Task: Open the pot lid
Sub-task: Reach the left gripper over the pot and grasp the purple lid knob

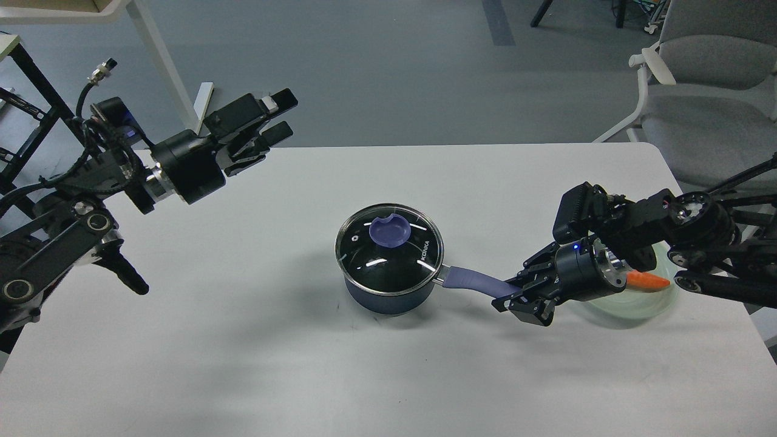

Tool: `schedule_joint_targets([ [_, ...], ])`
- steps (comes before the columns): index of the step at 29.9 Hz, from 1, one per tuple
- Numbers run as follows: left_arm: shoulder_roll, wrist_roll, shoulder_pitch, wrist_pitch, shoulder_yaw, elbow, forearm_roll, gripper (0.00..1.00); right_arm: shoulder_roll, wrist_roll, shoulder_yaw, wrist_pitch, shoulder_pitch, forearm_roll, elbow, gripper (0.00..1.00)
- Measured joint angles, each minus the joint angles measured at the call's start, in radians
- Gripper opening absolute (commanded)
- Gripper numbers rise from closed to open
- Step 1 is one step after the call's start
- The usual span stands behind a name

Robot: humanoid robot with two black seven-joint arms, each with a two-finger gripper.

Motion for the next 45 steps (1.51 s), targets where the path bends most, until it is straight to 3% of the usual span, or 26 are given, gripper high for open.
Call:
schedule_joint_targets([
  [7,-0.011,-0.001,-0.110,0.053,0.120,-0.045,0.335,0.99,0.000,0.000,0.000,0.000,0.000,0.000,0.000,0.30],
  [14,-0.043,-0.001,-0.270,0.309,0.416,-0.029,0.614,0.99,0.000,0.000,0.000,0.000,0.000,0.002,0.000,0.30],
  [18,-0.100,-0.001,-0.319,0.380,0.509,0.036,0.711,0.99,0.000,0.000,0.000,0.000,0.000,0.003,0.000,0.30],
  [27,-0.221,-0.001,-0.323,0.420,0.550,0.154,0.835,0.99,0.000,0.000,0.000,0.000,0.000,0.005,0.001,0.31],
  [45,-0.243,-0.001,-0.291,0.424,0.582,0.204,0.838,0.99,0.000,0.000,-0.002,0.000,0.002,0.007,0.000,0.32],
])
